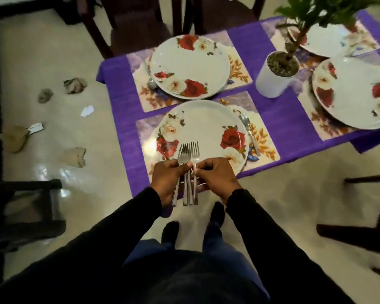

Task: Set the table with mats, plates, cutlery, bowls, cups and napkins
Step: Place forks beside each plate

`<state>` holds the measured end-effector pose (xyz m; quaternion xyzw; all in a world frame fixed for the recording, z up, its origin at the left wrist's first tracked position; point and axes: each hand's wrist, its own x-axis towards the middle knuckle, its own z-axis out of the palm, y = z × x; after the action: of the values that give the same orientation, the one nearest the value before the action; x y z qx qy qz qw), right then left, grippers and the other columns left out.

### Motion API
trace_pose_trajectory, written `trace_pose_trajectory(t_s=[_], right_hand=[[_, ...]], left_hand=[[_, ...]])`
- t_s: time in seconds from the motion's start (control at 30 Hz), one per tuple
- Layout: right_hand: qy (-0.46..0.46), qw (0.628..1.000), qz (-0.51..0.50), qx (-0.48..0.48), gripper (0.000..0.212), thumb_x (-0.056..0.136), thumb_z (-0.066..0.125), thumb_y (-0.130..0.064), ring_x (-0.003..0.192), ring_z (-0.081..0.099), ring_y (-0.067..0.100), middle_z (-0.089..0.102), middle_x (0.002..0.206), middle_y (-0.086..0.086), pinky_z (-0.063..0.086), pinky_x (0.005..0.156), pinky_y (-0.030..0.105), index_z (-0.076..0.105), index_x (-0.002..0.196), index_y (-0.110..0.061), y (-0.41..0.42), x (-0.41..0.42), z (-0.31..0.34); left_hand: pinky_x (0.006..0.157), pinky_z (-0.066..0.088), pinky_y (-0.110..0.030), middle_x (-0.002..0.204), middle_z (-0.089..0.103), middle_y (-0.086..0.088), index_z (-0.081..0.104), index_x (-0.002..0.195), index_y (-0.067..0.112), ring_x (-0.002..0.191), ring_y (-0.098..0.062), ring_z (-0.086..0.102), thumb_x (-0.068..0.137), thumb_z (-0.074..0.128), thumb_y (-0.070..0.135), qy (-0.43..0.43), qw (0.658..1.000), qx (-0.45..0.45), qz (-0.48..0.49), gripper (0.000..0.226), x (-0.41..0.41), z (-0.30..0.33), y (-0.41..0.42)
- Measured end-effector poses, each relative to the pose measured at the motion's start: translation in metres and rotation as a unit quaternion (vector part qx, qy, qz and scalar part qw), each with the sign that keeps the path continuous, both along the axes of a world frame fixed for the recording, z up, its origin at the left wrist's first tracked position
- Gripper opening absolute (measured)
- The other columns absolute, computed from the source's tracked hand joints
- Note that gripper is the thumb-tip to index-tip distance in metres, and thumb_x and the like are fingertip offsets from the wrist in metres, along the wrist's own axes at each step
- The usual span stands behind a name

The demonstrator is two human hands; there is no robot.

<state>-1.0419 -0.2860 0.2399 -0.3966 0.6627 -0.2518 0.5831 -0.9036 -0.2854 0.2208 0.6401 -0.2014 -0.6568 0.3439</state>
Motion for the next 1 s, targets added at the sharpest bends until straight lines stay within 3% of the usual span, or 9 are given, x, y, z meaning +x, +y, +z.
trace_pose_trajectory(t_s=[0.07,0.2,0.3,0.43,0.53,0.67,0.77,0.87,1.0], right_hand=[[0.005,0.999,0.044,0.005,0.009,0.088,0.066,-0.001,0.064,0.070,0.026,0.072,0.080,0.019,0.061,0.059,0.036,0.071,0.081,-0.004,-0.018,0.001,-0.002],[0.026,0.989,0.144,0.000,0.002,0.085,0.071,-0.004,0.063,0.072,0.025,0.072,0.077,0.014,0.061,0.060,0.036,0.072,0.083,-0.004,-0.050,0.015,-0.013],[0.037,0.981,0.189,-0.007,0.016,0.084,0.069,0.000,0.059,0.068,0.024,0.069,0.069,0.011,0.060,0.058,0.034,0.071,0.070,-0.008,-0.063,0.030,-0.022],[0.078,0.969,0.231,-0.028,0.018,0.078,0.070,-0.006,0.064,0.070,0.026,0.069,0.065,0.000,0.062,0.067,0.040,0.072,0.064,-0.017,-0.070,0.062,-0.040],[0.117,0.959,0.253,-0.056,0.012,0.082,0.069,-0.008,0.071,0.071,0.024,0.068,0.071,-0.004,0.061,0.075,0.037,0.077,0.074,-0.011,-0.075,0.075,-0.049],[0.155,0.955,0.249,-0.041,0.012,0.084,0.068,-0.007,0.073,0.071,0.022,0.074,0.080,0.005,0.059,0.078,0.032,0.077,0.076,-0.009,-0.079,0.093,-0.057],[0.196,0.943,0.266,-0.044,0.010,0.088,0.068,-0.011,0.076,0.062,0.011,0.073,0.096,0.003,0.044,0.070,0.016,0.077,0.093,-0.008,-0.081,0.101,-0.061],[0.226,0.935,0.268,-0.054,0.012,0.089,0.068,-0.013,0.068,0.056,0.005,0.073,0.096,0.002,0.035,0.060,0.006,0.077,0.096,-0.010,-0.082,0.106,-0.068],[0.243,0.933,0.260,-0.046,0.006,0.088,0.069,-0.010,0.072,0.059,0.011,0.068,0.085,0.000,0.041,0.064,0.014,0.075,0.089,-0.011,-0.080,0.113,-0.075]], left_hand=[[0.063,0.060,-0.038,0.078,0.075,-0.016,0.073,0.087,0.003,0.068,-0.029,0.072,0.092,0.072,0.010,-0.049,0.998,-0.013,0.024,0.009,0.002,-0.001,-0.006],[0.064,0.059,-0.036,0.087,0.077,-0.015,0.074,0.102,0.002,0.074,-0.028,0.075,0.097,0.066,0.015,-0.078,0.992,-0.010,0.096,0.016,0.010,-0.011,-0.008],[0.072,0.062,-0.043,0.089,0.076,-0.016,0.070,0.105,-0.002,0.076,-0.030,0.074,0.101,0.059,0.014,-0.094,0.980,0.003,0.174,0.020,0.016,-0.022,-0.003],[0.054,0.052,-0.029,0.071,0.062,-0.014,0.062,0.089,0.001,0.056,-0.021,0.057,0.106,0.045,0.011,-0.144,0.965,0.017,0.217,0.026,0.029,-0.024,0.004],[0.051,0.046,-0.025,0.067,0.058,-0.014,0.062,0.084,0.003,0.054,-0.020,0.051,0.104,0.046,0.008,-0.175,0.961,0.014,0.212,0.026,0.034,-0.031,0.003],[0.051,0.051,-0.023,0.074,0.069,-0.011,0.067,0.086,0.010,0.061,-0.019,0.061,0.103,0.052,0.011,-0.191,0.960,0.033,0.203,0.023,0.053,-0.045,-0.005],[0.060,0.053,-0.030,0.073,0.074,-0.007,0.068,0.082,0.014,0.061,-0.020,0.066,0.099,0.057,0.011,-0.213,0.957,0.043,0.191,0.020,0.065,-0.055,-0.010],[0.070,0.061,-0.039,0.073,0.076,-0.005,0.069,0.079,0.017,0.064,-0.021,0.072,0.090,0.070,0.012,-0.236,0.957,0.060,0.154,0.013,0.072,-0.063,-0.012],[0.076,0.061,-0.035,0.081,0.076,-0.002,0.074,0.085,0.018,0.072,-0.020,0.074,0.076,0.085,0.015,-0.260,0.957,0.066,0.110,0.015,0.080,-0.069,-0.012]])
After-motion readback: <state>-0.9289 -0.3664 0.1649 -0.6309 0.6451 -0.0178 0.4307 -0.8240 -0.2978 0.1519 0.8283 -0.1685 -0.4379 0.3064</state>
